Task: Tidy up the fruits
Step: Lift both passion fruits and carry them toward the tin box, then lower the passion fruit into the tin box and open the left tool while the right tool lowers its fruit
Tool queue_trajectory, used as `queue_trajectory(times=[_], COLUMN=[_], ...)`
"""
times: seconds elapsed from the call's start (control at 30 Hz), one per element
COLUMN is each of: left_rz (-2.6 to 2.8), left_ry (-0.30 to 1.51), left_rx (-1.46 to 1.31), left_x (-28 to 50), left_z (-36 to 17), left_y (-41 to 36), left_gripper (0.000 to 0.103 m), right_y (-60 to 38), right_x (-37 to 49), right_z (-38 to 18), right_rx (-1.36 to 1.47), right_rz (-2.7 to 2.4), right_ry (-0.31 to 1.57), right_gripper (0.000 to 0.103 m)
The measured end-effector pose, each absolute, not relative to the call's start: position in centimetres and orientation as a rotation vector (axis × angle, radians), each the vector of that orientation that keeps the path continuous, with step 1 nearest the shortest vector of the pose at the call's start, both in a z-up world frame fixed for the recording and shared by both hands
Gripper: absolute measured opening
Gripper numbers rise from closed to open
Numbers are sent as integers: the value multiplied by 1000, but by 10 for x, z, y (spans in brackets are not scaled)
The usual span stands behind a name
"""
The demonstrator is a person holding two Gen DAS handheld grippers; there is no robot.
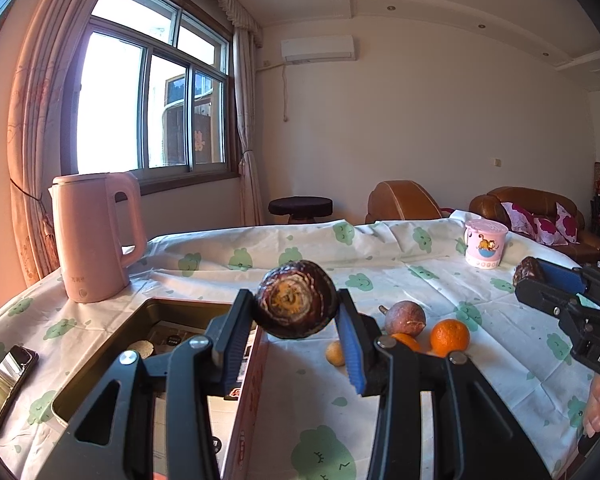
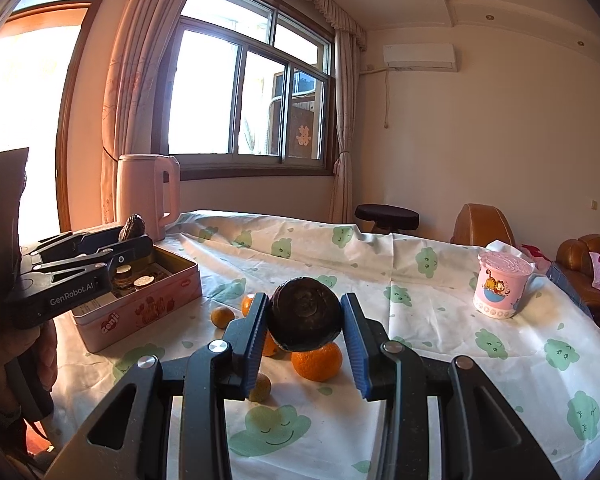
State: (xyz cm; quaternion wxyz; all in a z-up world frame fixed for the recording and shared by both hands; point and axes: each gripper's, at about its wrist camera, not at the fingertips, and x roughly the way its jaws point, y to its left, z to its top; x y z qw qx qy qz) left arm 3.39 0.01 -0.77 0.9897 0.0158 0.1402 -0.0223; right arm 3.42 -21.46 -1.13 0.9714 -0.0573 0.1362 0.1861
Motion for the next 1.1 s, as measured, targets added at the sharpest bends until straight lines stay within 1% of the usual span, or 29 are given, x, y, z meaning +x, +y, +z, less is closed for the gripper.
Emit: queue_trajectory(times=[0.7,1.1], left_rz=[36,103], left_ry=[299,345], left_rx=[33,62], left_x=[36,44], left_z=[-6,-8], left_y=[46,76], left_gripper=[43,43], right_y=[-143,-85], right_x=[55,70], right_z=[45,46], right_rx=[-185,-201], right_rz=[546,640], right_ry=[232,235], right_gripper=[39,39])
